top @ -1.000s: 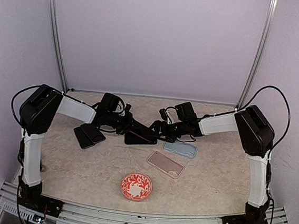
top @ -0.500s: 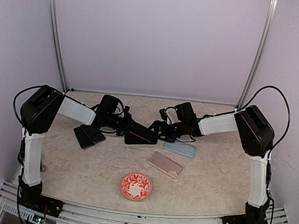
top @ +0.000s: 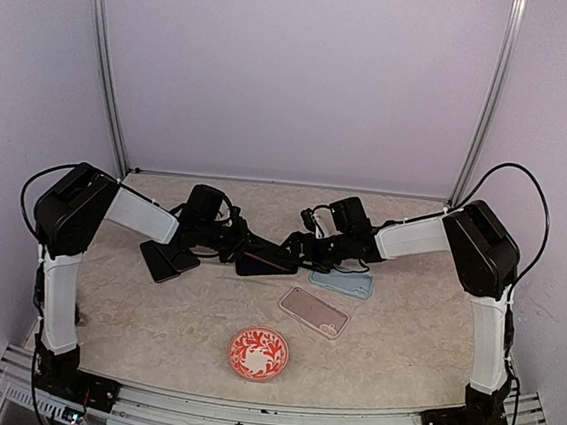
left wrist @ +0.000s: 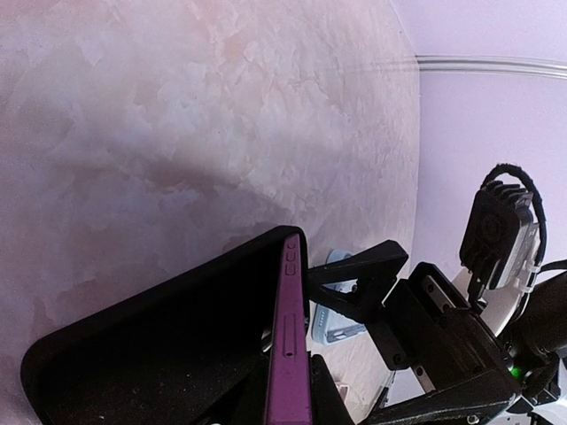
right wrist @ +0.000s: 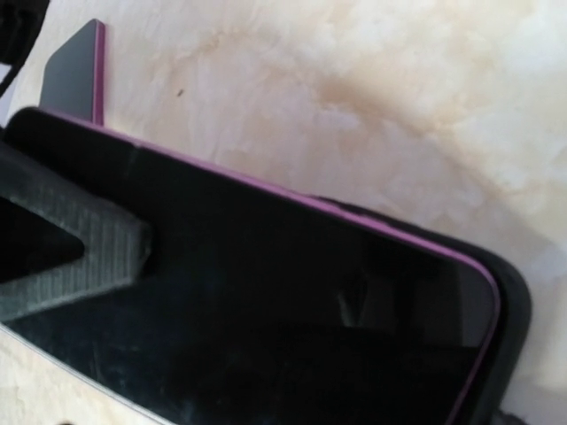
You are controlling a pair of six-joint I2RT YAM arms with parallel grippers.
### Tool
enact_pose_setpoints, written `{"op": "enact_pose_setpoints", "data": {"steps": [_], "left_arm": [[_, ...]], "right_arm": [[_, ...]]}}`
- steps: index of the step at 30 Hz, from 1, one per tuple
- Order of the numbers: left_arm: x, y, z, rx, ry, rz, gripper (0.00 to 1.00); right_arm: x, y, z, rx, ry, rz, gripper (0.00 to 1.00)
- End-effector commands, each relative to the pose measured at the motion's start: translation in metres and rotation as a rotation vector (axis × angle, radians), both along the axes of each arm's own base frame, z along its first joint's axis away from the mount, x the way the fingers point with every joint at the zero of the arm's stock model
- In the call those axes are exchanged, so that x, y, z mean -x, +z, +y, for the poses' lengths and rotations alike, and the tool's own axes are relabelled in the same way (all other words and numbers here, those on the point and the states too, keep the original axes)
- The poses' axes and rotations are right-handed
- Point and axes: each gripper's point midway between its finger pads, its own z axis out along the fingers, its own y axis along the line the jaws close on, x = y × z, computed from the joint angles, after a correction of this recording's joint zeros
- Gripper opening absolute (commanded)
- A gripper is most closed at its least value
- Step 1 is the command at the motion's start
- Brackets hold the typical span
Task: Put the phone into the phone case
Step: Install the phone into the phone case.
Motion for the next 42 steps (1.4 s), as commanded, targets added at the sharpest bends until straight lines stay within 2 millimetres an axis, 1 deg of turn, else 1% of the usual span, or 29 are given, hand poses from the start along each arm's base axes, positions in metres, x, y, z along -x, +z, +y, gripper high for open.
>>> {"op": "enact_pose_setpoints", "data": {"steps": [1, 7, 9, 15, 20, 24, 29, 34, 37, 42], "left_arm": [[0.015, -0.034, 0.01, -0.057, 0.042, 0.111, 0.0], [0.014, -0.035, 0.013, -0.037, 0.085, 0.122, 0.0], [0.014, -0.034, 0.011, -0.026, 0.081, 0.12, 0.0], [0.018, -0.043, 0.005, -0.009, 0.069, 0.137, 0.0], [0.018, -0.046, 0.002, 0.038, 0.086, 0.141, 0.0], [0.022, -0.052, -0.004, 0.057, 0.073, 0.158, 0.0], [0.024, -0.055, -0.011, 0.057, 0.046, 0.157, 0.0], [0.026, -0.06, -0.008, 0.033, 0.045, 0.156, 0.0], [0.024, -0.058, -0.005, 0.029, 0.046, 0.142, 0.0], [0.018, -0.042, -0.001, 0.027, 0.036, 0.077, 0.0]], "right_arm": [[0.017, -0.007, 0.009, 0.007, 0.028, 0.029, 1.0], [0.021, -0.009, 0.014, 0.006, 0.042, 0.032, 1.0], [0.022, -0.009, 0.015, 0.004, 0.045, 0.031, 1.0], [0.023, -0.008, 0.018, 0.0, 0.053, 0.03, 1.0], [0.024, -0.008, 0.019, 0.0, 0.058, 0.031, 1.0], [0.025, -0.007, 0.019, -0.002, 0.059, 0.028, 1.0], [0.025, -0.005, 0.02, -0.009, 0.064, 0.028, 1.0], [0.025, -0.001, 0.021, -0.02, 0.071, 0.023, 1.0], [0.024, 0.004, 0.022, -0.025, 0.073, 0.013, 1.0], [0.019, 0.019, 0.021, -0.051, 0.077, -0.005, 1.0]]}}
